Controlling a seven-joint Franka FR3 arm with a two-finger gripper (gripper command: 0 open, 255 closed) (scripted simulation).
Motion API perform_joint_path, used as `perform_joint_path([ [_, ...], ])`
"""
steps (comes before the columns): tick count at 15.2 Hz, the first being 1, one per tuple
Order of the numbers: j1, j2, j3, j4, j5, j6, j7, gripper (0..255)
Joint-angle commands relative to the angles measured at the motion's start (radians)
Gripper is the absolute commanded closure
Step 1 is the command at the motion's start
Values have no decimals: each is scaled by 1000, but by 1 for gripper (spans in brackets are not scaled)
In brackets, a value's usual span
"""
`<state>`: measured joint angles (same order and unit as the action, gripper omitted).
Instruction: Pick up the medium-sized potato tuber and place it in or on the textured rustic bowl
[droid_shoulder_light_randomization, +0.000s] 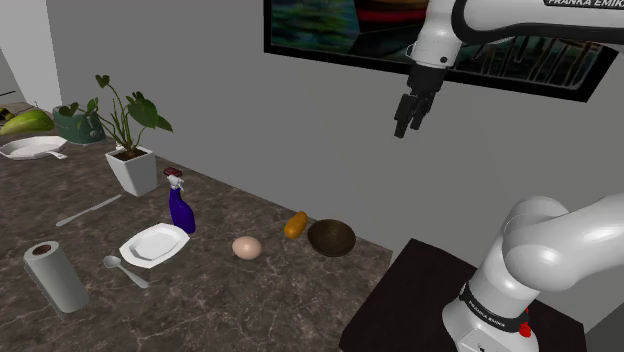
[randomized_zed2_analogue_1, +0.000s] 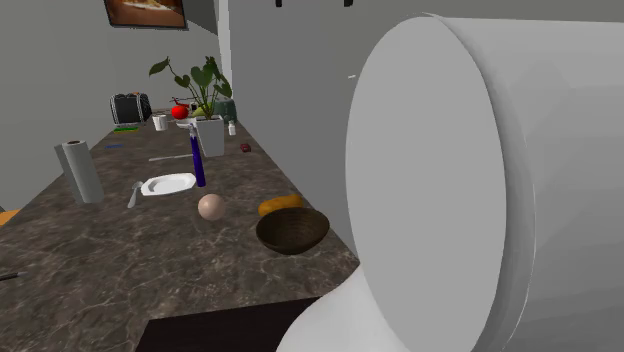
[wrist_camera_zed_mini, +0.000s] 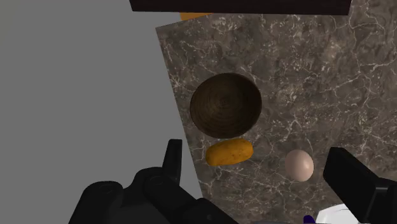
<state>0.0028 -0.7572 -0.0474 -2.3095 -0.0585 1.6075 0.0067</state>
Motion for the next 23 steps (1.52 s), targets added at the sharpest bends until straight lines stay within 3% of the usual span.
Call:
perform_joint_path([
  [1, 0, 0, 0, 0, 0, 0, 0, 0],
  [12, -45, 273, 128, -88, 46, 331, 343, 0],
  [23, -90, 680, 204, 13, -1, 598, 690, 0],
])
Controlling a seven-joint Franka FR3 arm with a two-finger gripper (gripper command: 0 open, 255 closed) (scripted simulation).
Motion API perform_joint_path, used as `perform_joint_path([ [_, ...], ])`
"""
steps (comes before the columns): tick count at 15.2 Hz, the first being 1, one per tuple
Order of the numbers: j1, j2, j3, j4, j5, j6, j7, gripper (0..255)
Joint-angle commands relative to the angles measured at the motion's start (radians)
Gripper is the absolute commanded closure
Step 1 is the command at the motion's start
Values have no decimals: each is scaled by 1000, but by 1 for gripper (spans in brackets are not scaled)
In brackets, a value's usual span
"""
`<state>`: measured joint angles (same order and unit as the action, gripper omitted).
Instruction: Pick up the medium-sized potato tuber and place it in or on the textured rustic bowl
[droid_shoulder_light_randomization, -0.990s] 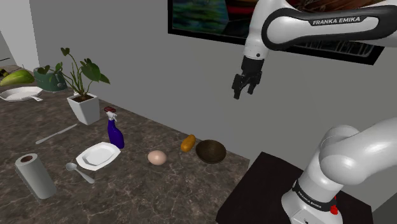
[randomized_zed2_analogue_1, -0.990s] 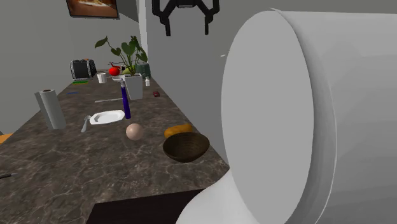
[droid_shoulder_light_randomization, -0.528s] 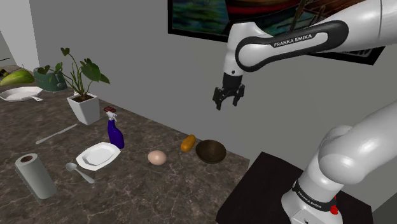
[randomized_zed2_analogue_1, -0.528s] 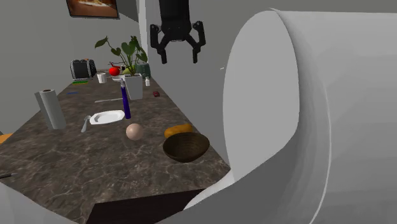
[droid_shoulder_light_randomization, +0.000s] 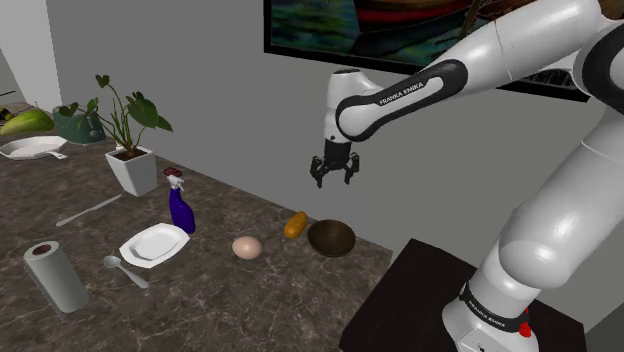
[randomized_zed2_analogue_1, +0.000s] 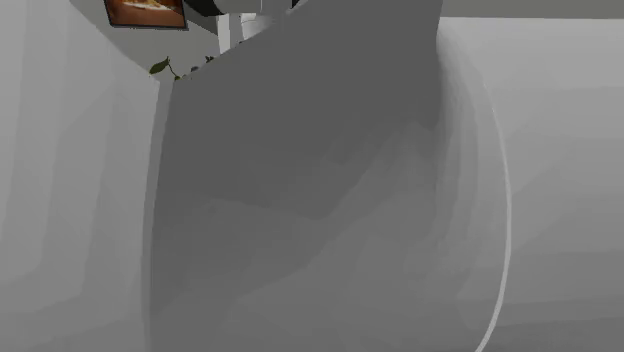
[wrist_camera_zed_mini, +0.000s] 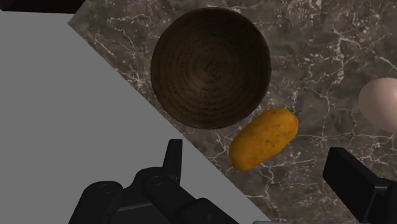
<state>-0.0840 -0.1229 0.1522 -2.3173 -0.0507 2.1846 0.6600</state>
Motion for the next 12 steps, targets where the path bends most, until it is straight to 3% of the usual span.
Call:
perform_joint_path([
  [1, -5, 85, 6, 38, -18, 39, 68, 0],
  [12, 12, 520, -41, 310, -96, 162, 371, 0],
])
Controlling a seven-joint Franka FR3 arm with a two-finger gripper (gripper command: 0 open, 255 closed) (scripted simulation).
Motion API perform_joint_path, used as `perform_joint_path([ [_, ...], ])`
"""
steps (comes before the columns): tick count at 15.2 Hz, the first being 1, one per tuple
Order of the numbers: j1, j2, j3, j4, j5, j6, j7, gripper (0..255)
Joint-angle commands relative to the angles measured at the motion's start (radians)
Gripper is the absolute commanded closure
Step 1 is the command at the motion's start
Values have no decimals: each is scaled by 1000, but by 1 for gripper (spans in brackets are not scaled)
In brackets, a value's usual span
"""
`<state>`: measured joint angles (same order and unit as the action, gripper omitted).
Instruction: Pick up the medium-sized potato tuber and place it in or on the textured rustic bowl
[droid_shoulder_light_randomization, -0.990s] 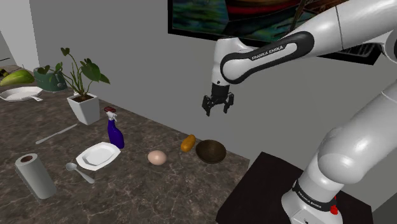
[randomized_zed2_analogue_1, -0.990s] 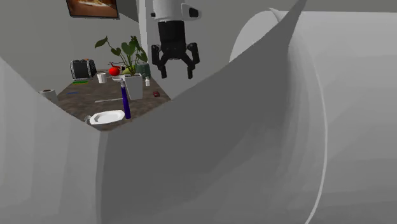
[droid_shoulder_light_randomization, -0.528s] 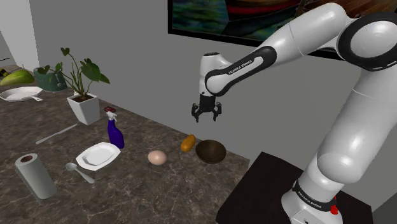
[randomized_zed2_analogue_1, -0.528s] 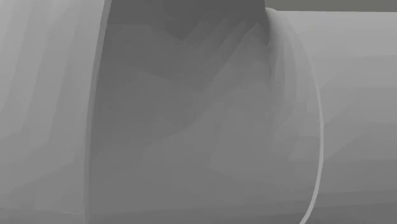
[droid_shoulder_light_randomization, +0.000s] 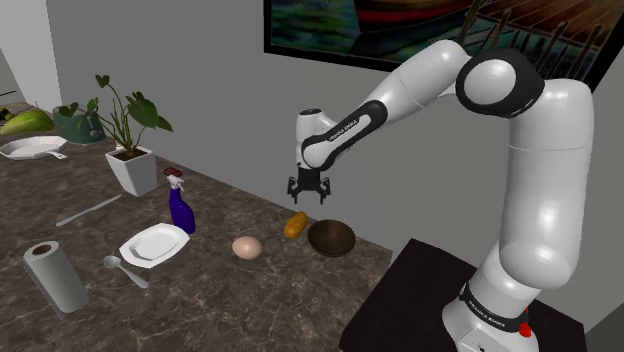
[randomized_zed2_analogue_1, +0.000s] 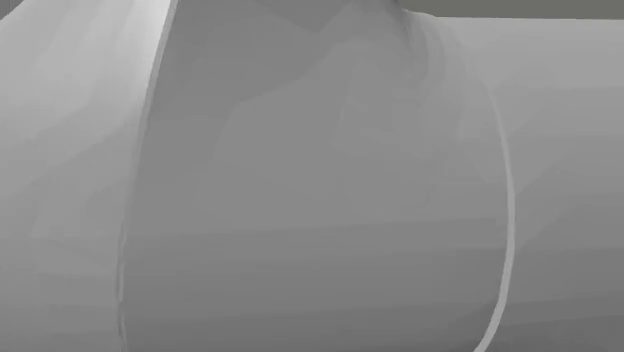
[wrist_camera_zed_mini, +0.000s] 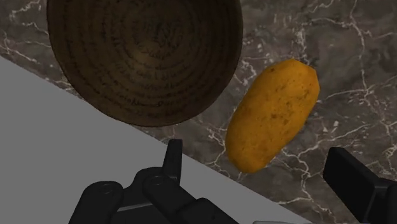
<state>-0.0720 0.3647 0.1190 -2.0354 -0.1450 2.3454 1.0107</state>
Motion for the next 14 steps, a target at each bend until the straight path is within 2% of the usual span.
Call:
perform_joint_path([
  [1, 3, 71, -16, 59, -3, 6, 41, 0],
  [8, 17, 344, -67, 310, 13, 11, 167, 0],
  [14, 18, 394, -72, 316, 9, 54, 170, 0],
])
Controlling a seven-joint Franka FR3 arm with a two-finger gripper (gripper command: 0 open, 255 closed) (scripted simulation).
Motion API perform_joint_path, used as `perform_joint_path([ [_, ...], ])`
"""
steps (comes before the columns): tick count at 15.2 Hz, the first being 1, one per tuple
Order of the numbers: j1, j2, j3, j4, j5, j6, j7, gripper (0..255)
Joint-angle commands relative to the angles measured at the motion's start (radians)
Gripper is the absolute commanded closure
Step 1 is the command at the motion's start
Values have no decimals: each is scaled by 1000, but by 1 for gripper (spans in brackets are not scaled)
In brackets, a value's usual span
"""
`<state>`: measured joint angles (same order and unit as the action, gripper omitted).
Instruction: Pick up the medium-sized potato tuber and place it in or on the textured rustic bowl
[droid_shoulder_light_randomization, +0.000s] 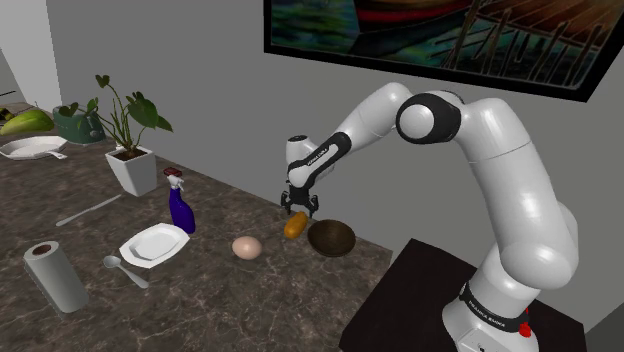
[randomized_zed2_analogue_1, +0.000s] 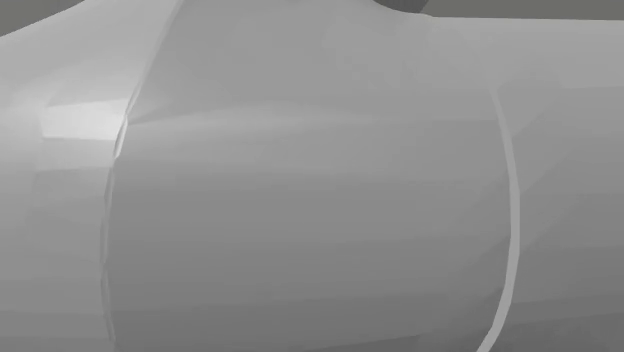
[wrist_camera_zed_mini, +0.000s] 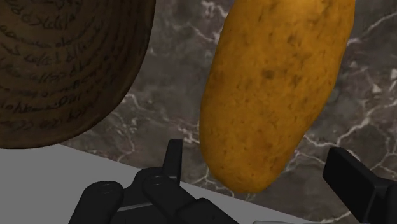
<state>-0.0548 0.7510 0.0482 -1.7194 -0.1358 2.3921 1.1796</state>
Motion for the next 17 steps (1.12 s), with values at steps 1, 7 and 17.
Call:
perform_joint_path([
  [1, 0, 17, -2, 2, -2, 16, 2, 0],
  [7, 1, 33, -3, 5, -3, 28, 3, 0],
  [17, 1, 33, -3, 6, -3, 28, 2, 255],
])
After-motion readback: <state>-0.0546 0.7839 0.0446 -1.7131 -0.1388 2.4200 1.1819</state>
